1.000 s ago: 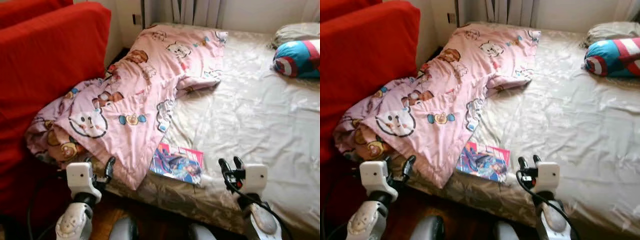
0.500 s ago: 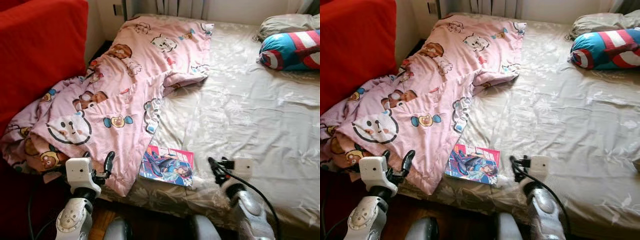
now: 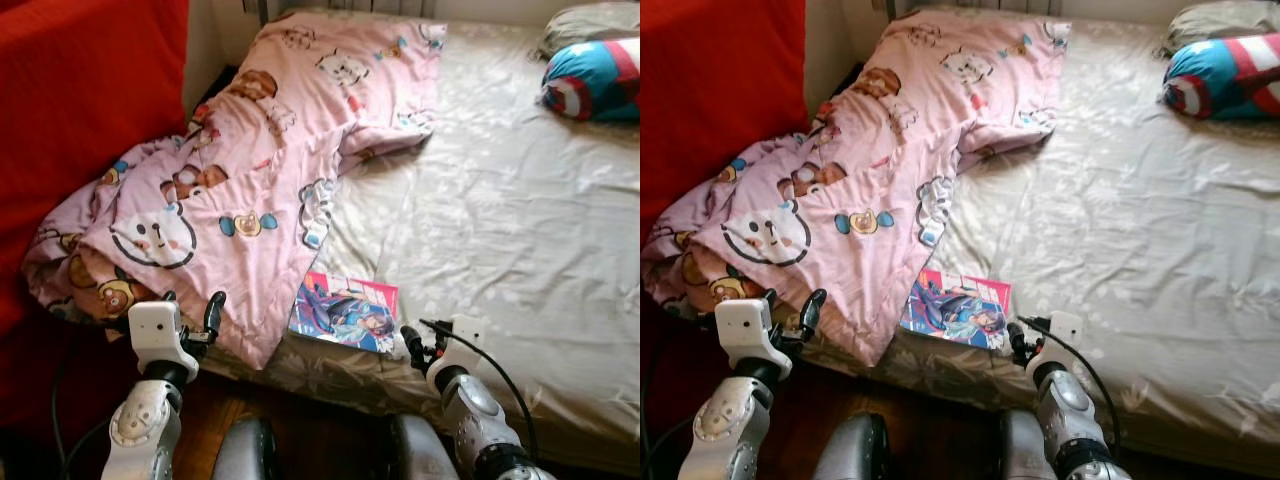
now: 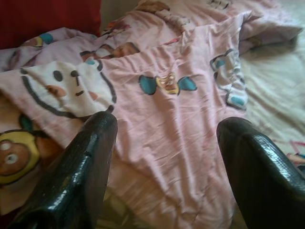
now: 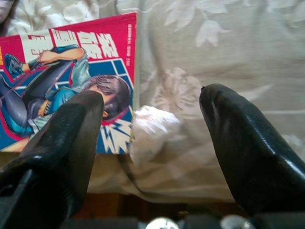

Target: Clean up the room

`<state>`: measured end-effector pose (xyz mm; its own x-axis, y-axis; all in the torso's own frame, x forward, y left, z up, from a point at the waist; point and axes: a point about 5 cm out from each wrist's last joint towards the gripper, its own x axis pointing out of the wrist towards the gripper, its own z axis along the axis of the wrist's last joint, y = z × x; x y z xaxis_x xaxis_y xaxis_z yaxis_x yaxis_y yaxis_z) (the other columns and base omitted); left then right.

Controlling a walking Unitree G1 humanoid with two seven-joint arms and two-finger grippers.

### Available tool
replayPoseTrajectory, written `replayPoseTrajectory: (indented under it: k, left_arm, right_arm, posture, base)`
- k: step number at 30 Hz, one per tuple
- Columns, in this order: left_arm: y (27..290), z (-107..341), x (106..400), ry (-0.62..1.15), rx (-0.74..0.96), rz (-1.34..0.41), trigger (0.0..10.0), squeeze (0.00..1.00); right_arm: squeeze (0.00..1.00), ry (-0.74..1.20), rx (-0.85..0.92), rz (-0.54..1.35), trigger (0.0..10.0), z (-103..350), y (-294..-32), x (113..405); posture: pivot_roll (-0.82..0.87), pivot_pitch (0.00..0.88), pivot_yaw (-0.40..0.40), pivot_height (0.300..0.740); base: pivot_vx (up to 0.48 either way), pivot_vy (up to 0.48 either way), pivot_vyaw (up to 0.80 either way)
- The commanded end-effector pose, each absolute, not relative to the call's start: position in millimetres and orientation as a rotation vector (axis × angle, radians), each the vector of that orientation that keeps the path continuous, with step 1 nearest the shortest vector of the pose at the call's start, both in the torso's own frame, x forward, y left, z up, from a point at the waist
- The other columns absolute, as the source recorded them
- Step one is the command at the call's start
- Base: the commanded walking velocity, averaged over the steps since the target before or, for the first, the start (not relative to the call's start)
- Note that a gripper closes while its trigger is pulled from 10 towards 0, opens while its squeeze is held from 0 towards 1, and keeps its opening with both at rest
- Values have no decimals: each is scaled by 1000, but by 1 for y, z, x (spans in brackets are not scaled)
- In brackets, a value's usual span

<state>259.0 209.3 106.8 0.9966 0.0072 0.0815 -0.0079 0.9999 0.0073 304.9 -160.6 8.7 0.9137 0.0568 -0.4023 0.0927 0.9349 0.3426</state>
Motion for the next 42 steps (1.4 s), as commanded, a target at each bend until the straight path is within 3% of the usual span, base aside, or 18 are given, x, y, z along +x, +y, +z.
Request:
replayPoseTrajectory:
  k: [1,18,19,20,23,25,37,41,42]
  left_arm:
    - [216,107,254,-65,20,14,10000,0]
    - [215,110,231,-16,51,-13,10000,0]
    - [214,111,231,-17,51,-15,10000,0]
    - [214,111,231,-17,51,-15,10000,0]
    - [214,112,230,-13,53,-16,10000,0]
    - [215,112,228,-9,54,-14,10000,0]
    - [215,111,227,4,57,-16,10000,0]
    - [214,111,226,10,64,-23,10000,0]
    - [214,111,226,10,64,-24,10000,0]
  right_arm:
    - [0,450,377,-38,10000,1,-161,299]
    - [0,433,381,-42,10000,7,-169,306]
    - [0,429,385,-38,9255,8,-169,306]
    - [0,429,386,-37,4510,8,-169,306]
    - [0,441,376,-30,784,7,-169,306]
    - [0,448,378,-30,0,6,-168,305]
    - [0,465,365,-32,0,2,-168,302]
    - [0,490,352,-24,2863,-1,-167,300]
    - [0,490,352,-23,2157,-1,-167,300]
  posture:
    - [60,320,52,630]
    - [89,381,70,630]
    - [91,383,71,630]
    - [91,383,71,630]
    - [95,387,71,630]
    - [98,388,73,630]
    - [98,387,76,630]
    - [95,388,77,630]
    - [95,388,77,630]
  base:
    - [0,0,0]
    - [0,0,0]
    - [0,0,0]
    - [0,0,0]
    - [0,0,0]
    - [0,0,0]
    - [0,0,0]
    - [0,0,0]
    - [0,0,0]
